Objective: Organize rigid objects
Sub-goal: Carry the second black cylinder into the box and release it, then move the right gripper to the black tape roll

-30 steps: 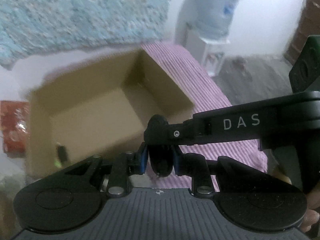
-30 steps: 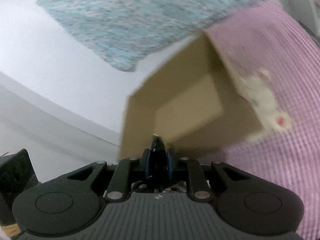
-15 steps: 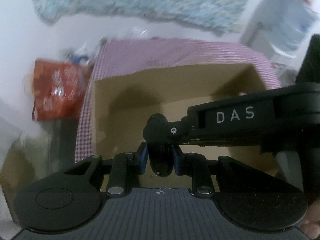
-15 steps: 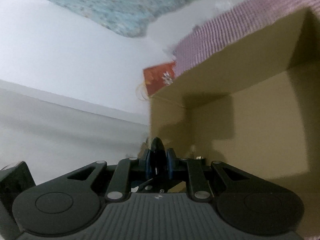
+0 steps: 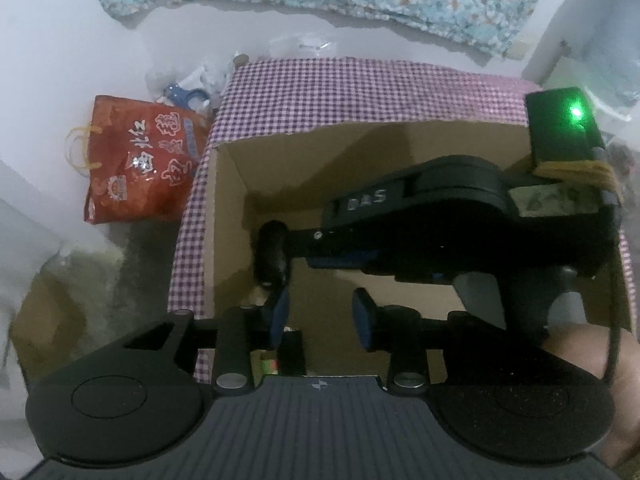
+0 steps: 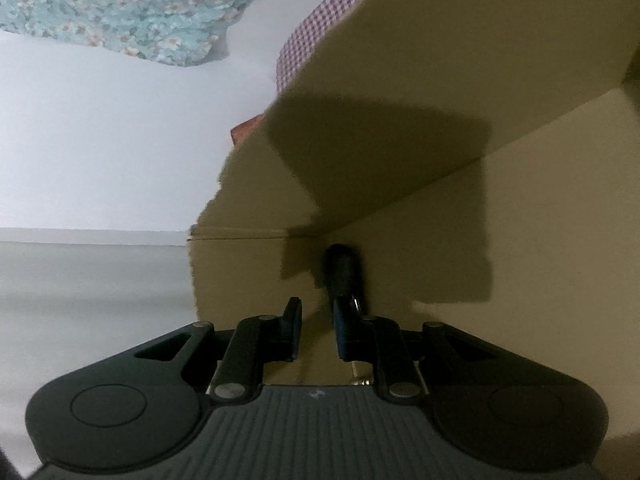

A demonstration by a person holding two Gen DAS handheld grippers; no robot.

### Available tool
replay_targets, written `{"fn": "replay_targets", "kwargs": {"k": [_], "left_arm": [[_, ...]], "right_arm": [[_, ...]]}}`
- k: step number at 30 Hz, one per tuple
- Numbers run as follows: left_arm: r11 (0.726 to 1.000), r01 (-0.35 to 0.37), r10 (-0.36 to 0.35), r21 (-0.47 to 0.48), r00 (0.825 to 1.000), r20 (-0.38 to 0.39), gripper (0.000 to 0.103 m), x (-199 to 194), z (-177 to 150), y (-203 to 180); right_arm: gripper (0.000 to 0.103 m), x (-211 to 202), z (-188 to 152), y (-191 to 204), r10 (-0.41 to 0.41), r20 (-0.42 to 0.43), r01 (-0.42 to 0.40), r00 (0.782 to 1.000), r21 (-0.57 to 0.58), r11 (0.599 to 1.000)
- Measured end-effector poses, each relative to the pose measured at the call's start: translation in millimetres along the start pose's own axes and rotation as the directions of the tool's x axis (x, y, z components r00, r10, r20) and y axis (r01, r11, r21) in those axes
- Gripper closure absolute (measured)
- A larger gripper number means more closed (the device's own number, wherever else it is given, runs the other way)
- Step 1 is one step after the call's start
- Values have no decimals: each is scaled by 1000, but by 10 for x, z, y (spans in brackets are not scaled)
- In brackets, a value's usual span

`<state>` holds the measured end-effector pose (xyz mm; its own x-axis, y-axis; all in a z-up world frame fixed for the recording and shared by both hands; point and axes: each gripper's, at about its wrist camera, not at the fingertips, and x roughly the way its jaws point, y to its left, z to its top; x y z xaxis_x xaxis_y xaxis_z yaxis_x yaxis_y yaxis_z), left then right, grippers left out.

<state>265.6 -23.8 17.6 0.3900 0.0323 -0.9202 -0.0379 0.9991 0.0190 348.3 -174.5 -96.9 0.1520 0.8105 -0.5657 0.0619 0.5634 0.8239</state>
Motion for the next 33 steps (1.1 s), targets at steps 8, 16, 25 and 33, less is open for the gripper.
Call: {"fn": "replay_targets", "kwargs": {"k": [8,16,25,33], "left_arm": [[992,127,-125,-16,990,68,60,-419,-192,34],[959,282,-285,37,951,120,57,-939,-786,6],[920,361,-373,153,926,58,53,-722,-1512,-375],[909,342,-340,237,939,-52,53,-155,-1909,-734]], "right_arm": [[83,-863,-255,11,76,100,-74,992,-28,997],[83,-2102,-1144,-294,229,235,-217,945,-77,973],[83,-2220,-2057,-976,75,310,-73,948,-16,997],[83,-1765,-2255,-1175,-95,246,103,965,-20,994]]}}
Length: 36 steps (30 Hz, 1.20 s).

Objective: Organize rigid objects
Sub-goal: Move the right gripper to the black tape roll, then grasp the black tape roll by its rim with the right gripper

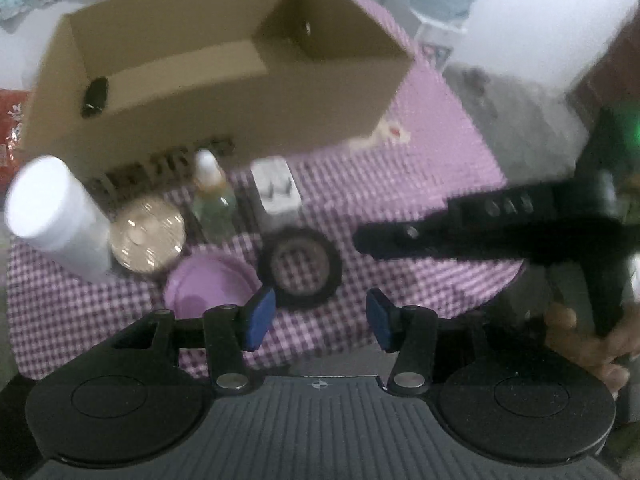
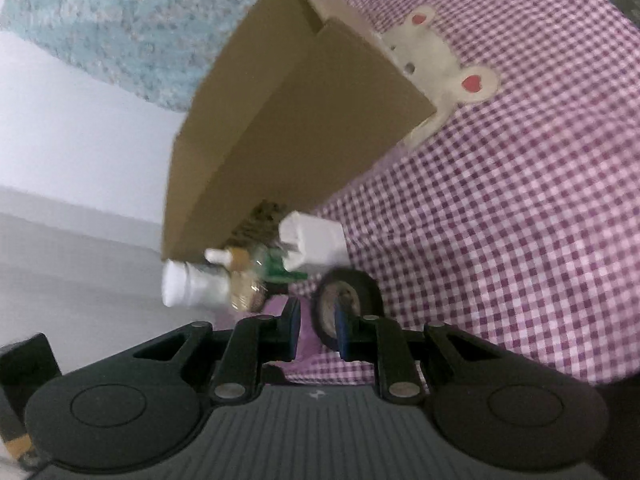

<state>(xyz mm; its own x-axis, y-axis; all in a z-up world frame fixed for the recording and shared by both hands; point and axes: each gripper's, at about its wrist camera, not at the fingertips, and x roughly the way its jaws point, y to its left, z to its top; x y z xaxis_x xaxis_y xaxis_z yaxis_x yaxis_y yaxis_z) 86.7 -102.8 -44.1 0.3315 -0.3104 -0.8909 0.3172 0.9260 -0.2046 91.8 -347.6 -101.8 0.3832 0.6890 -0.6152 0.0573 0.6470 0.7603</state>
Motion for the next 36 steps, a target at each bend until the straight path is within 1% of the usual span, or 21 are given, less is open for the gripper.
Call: {"fn": "replay_targets", "kwargs": {"k": [2,3,5,8,12,17,23,29,36], "left_arm": [[1000,-17,18,20,1000,-21,54,146,-10,-15],[999,-29,30,23,999,-37,54,223,-11,-15],[1000,-26,27,17,998,-55,54,320,-74,-18],[1000,-21,22,15,996,-81,54,433,-110,-39],[1000,-22,23,13,995,-99,54,541,-111,-34],[1000,-16,17,11,995,-96,54,545,-85,-35],[1000,-10,12,17,996,-94,54,549,-36,-18],[999,5,-1,44,996,-86,54,591,-3,-89],[995,52,-46,86,997,-68,54,657,68,-245]], "right_arm": [[82,83,-10,48,-48,-10,47,999,-55,997],[79,140,-2,80,-71,-16,70,997,-80,994],[76,258,7,136,-113,-28,109,993,-121,987],[75,355,-13,159,-151,-46,141,987,-174,975],[75,441,15,201,-157,-58,140,986,-232,963],[75,486,59,288,-189,-76,160,979,-289,944],[75,517,62,309,-184,-93,146,979,-322,935],[75,463,86,210,-136,-120,99,983,-273,957],[75,313,96,53,-125,-97,99,987,-238,966]]}}
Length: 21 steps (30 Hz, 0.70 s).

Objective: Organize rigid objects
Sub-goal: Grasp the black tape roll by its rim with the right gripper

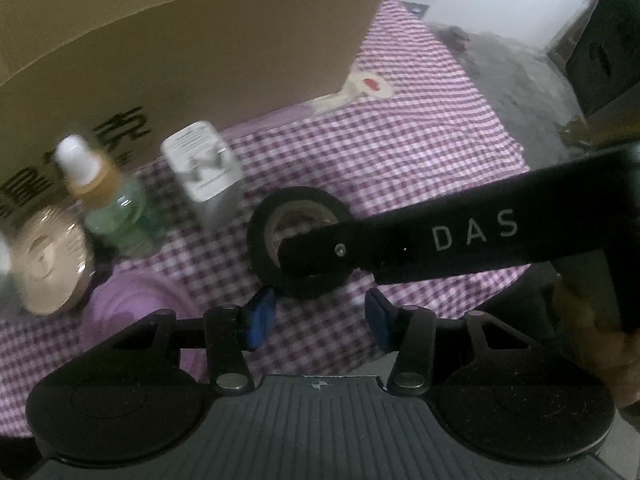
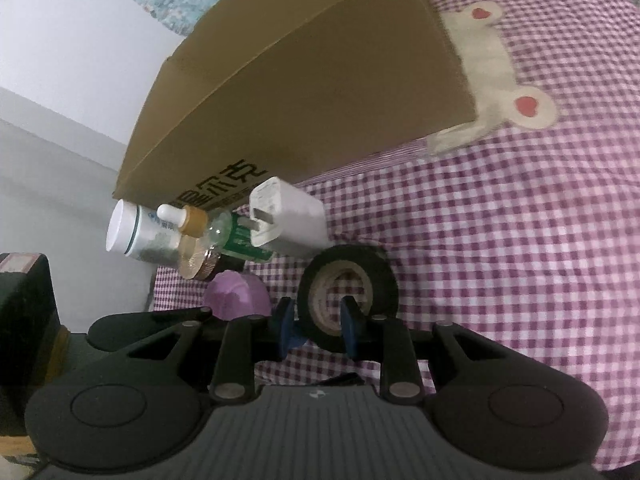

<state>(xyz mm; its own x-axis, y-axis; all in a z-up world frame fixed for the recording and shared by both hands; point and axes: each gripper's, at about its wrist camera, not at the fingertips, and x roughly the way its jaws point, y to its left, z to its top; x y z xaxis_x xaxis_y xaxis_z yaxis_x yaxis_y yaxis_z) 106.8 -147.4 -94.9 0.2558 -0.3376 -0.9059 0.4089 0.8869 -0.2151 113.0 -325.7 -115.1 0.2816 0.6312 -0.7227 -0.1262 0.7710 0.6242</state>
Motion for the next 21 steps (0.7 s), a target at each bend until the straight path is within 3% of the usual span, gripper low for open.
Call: {"fn": "replay_targets", "kwargs": {"k": [4,10,16,19,21], "left_arm": [[1000,20,-20,10,1000,8,54,-4,4,-34],[999,-5,3,32,998,63,54,-159,-45,25],[996,-53,49,67,997,56,53,-83,1,4],[995,-52,47,86,997,53,50,-5,42,-47],[993,-52,47,102,997,53,48,18,62,-72]], "right_arm": [[75,-135,-21,-107,1,27,-2,1000,15,1000],[75,-422,-2,-147,-22,102,25,994,-28,999],[75,-341,20,-154,-71,92,75,993,-41,996],[72,-286,-4,-124,-99,103,106,990,-59,993],[62,-255,-18,-114,-108,105,114,989,-61,992]]}}
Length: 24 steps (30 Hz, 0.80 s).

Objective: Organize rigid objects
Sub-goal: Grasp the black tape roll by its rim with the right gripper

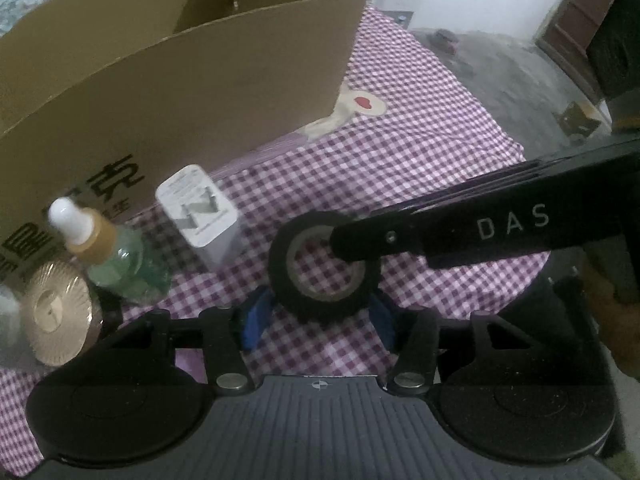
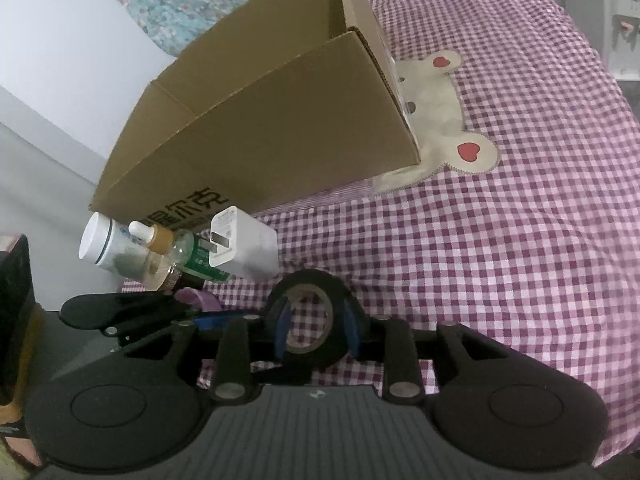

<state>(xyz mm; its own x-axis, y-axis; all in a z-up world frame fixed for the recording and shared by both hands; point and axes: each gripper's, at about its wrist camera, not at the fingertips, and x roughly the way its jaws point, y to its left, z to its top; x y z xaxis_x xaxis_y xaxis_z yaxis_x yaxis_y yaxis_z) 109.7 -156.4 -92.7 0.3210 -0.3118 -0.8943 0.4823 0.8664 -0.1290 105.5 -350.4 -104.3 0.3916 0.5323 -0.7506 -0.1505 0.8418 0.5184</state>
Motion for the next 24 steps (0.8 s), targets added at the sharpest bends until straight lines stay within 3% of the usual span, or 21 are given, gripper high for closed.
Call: {"fn": "replay_targets", "kwargs": {"k": [10,16,20,24], "left_arm": [[999,-21,21,30,1000,-3,41,64,43,-42],[995,-69,69,66,998,8,40,73,51,-102],[993,-90,89,74,996,23,40,83,33,-130],[993,-95,93,67,995,28,40,82,24,-140]], "right_arm": [[62,182,-56,3,-34,-17,34,999,-46,998],[69,240,-36,69,-59,-5,58,998,-85,995],[82,252,-30,48,-76,0,76,997,-89,993],[84,222,-35,-3,-68,4,68,998,-60,996]]}}
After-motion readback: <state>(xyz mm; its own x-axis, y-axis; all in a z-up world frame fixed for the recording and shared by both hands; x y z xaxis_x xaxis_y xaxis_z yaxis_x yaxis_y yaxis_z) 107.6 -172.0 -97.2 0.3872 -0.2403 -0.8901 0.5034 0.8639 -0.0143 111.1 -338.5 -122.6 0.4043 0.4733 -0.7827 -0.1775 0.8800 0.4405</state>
